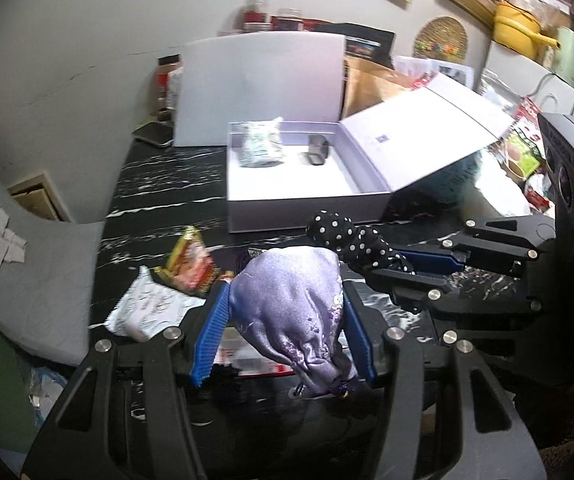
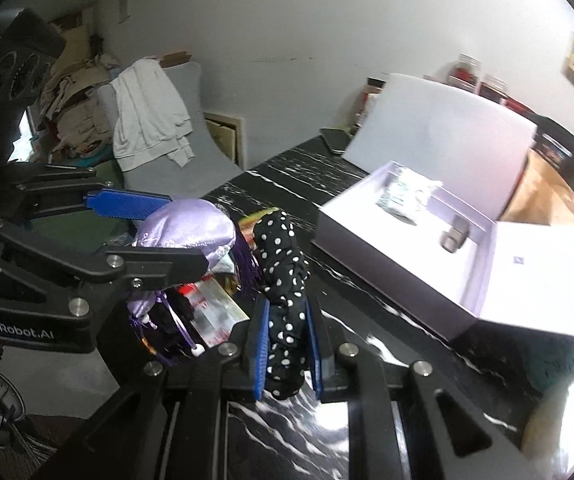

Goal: Organize objects
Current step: 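Carry the lavender pouch and polka-dot scrunchie in both tools to the box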

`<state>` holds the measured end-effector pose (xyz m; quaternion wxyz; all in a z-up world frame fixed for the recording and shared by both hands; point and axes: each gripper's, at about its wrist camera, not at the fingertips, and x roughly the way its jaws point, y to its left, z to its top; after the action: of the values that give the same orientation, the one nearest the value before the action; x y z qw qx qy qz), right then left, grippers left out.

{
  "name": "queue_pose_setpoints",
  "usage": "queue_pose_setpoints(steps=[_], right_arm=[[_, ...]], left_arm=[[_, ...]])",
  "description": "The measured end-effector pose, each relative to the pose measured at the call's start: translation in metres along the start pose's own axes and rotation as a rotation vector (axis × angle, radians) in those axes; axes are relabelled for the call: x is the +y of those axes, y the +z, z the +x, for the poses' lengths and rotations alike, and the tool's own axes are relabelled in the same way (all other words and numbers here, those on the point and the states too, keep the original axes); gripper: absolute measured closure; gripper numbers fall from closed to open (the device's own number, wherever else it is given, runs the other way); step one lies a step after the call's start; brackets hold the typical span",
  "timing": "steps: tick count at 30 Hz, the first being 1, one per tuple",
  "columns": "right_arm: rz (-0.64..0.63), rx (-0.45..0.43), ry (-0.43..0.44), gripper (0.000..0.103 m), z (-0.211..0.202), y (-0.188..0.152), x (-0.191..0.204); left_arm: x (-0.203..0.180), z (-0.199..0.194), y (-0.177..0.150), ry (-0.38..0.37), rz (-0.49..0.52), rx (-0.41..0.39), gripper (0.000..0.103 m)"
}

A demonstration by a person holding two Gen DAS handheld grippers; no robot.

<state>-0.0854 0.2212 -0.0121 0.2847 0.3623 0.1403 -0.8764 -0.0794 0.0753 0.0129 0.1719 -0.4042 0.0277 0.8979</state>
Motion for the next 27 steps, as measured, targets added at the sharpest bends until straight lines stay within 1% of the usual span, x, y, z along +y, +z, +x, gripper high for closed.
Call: queue_pose_setpoints(steps=[7, 11, 20, 27], right_arm=[[0.041, 0.012, -0.045, 0.087, -0.015, -0.017, -0.021], [0.065, 0.016, -0.068, 0.087, -0.019, -0.022, -0.033], [0.091, 0.004, -0.1, 0.087, -0.025, -0.021, -0.053], [0.082, -0.013, -0.111, 0.087, -0.021, -0.004, -0.067]], left_arm=[[-0.032, 0.024, 0.009, -0.054, 0.042, 0.032, 0.05], [-0.044, 0.035, 0.016, -0.07, 0.063, 0.045, 0.05], [-0.058, 0.05, 0.042, -0.061, 0.111, 0.052, 0.05], [-0.057, 0.06, 0.071, -0.051, 0.128, 0.041, 0.05]])
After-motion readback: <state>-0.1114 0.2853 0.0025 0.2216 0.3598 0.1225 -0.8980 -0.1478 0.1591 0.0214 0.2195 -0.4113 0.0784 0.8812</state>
